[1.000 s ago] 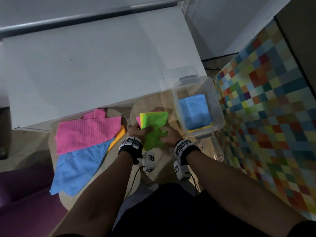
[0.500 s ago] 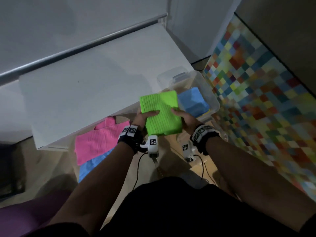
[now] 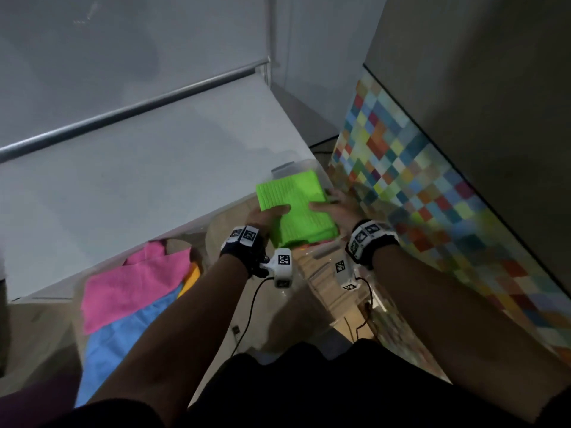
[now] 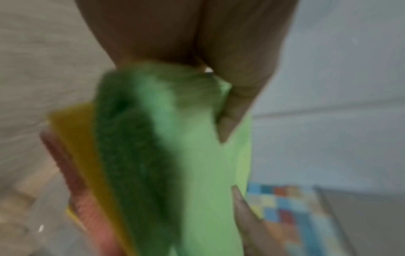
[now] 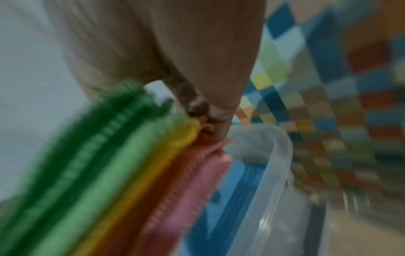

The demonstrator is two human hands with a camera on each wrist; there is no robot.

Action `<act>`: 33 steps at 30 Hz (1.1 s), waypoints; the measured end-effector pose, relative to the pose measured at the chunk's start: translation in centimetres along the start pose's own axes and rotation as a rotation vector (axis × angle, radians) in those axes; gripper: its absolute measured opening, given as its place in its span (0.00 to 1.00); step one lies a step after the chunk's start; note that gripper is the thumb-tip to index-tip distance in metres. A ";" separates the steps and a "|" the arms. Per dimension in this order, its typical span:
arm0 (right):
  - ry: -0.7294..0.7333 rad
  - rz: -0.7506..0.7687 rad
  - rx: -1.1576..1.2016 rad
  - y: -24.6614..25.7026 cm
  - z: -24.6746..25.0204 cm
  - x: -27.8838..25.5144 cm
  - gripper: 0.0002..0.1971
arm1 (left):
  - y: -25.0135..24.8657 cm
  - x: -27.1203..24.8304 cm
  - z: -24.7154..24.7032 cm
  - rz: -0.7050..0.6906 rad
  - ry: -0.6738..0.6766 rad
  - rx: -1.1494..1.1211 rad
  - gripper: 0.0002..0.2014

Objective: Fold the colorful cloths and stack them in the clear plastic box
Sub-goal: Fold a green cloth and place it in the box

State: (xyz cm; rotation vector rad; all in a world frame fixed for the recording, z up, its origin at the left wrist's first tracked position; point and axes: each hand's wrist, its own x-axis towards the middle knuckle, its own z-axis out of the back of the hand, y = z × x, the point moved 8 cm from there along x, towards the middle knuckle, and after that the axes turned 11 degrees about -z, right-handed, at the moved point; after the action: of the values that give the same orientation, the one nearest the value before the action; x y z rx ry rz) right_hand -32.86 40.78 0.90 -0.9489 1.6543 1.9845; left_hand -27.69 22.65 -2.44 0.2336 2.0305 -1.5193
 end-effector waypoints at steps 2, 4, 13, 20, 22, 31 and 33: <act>-0.119 0.038 -0.222 0.8 1.8 1.5 0.34 | 0.5 1.6 -0.6 -0.030 -0.104 0.114 0.18; -0.148 0.076 -0.422 0.9 2.2 3.1 0.32 | 0.8 2.8 -1.3 -0.041 -0.160 0.230 0.23; -0.319 0.190 -0.738 -0.5 1.9 6.6 0.19 | 0.1 2.3 -4.5 -0.153 -0.176 0.778 0.58; -0.183 0.232 -0.973 -2.0 0.0 7.5 0.23 | 2.0 3.2 -6.0 -0.129 0.051 1.115 0.52; -0.145 0.221 -0.998 -2.3 -0.2 7.8 0.22 | 1.7 3.4 -6.2 -0.173 0.030 1.289 0.47; -0.063 0.530 -1.447 -1.5 -2.4 7.3 0.25 | 0.3 5.4 -6.5 -0.338 0.211 1.932 0.25; 0.018 0.515 -1.561 -2.1 -3.0 8.2 0.24 | 1.1 5.4 -6.5 -0.367 0.275 1.970 0.31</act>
State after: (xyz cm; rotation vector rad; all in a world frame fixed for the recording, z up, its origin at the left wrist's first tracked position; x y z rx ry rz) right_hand -36.39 37.38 -6.61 -0.9011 -0.0430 3.5775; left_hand -33.83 27.95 -5.17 0.7912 -0.0640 -3.2308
